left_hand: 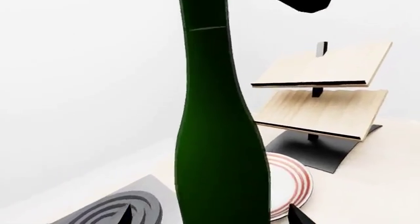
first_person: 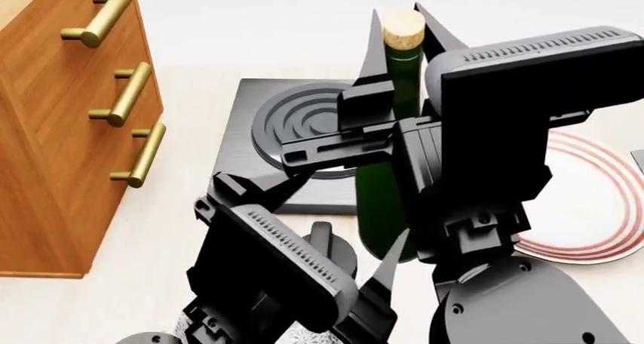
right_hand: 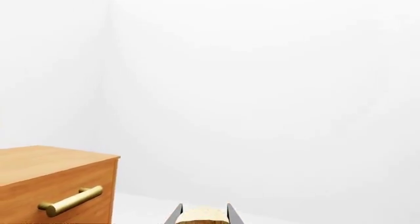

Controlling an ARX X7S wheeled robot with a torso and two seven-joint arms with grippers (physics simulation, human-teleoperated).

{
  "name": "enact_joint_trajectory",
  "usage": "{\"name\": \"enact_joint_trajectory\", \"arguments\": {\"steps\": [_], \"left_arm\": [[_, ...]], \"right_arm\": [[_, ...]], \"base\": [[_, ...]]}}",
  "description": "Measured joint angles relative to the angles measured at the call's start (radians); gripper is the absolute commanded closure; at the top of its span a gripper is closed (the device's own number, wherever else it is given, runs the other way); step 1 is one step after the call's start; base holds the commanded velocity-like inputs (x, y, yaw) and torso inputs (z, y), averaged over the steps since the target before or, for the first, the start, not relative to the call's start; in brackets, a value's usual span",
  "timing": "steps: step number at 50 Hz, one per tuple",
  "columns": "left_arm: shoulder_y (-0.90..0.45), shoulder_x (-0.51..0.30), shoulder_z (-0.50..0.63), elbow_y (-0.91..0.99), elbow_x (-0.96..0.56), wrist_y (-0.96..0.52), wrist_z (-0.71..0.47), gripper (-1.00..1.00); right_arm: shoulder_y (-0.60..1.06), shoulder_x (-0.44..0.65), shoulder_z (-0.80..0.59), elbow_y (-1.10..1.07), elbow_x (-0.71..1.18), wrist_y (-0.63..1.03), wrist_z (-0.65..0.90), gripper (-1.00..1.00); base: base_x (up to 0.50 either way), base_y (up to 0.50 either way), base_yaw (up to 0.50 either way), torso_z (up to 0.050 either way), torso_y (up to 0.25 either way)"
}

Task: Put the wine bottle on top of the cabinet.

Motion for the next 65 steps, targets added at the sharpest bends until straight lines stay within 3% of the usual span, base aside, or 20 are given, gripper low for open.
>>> {"name": "enact_joint_trajectory", "arguments": {"steps": [21,41,65], "left_arm": [[0.017,0.023,0.053,-0.123,-0.024,0.268,-0.053,-1.0],[0.001,0.039,0.132,-0.375,-0.071,0.544,-0.101,-1.0],[-0.07,0.021,0.246,-0.466,-0.142,0.628,-0.176,-1.0]], "right_arm": [[-0.026,0.003,-0.01,0.004,0.003,-0.022,-0.001,1.0],[-0.008,0.01,0.02,-0.071,0.063,0.029,0.031,1.0],[0.035,0.02,0.056,-0.137,0.129,0.083,0.066,1.0]], "base": [[0.0,0.0,0.0,0.001,0.001],[0.0,0.0,0.0,0.0,0.001],[0.0,0.0,0.0,0.0,0.0]]}}
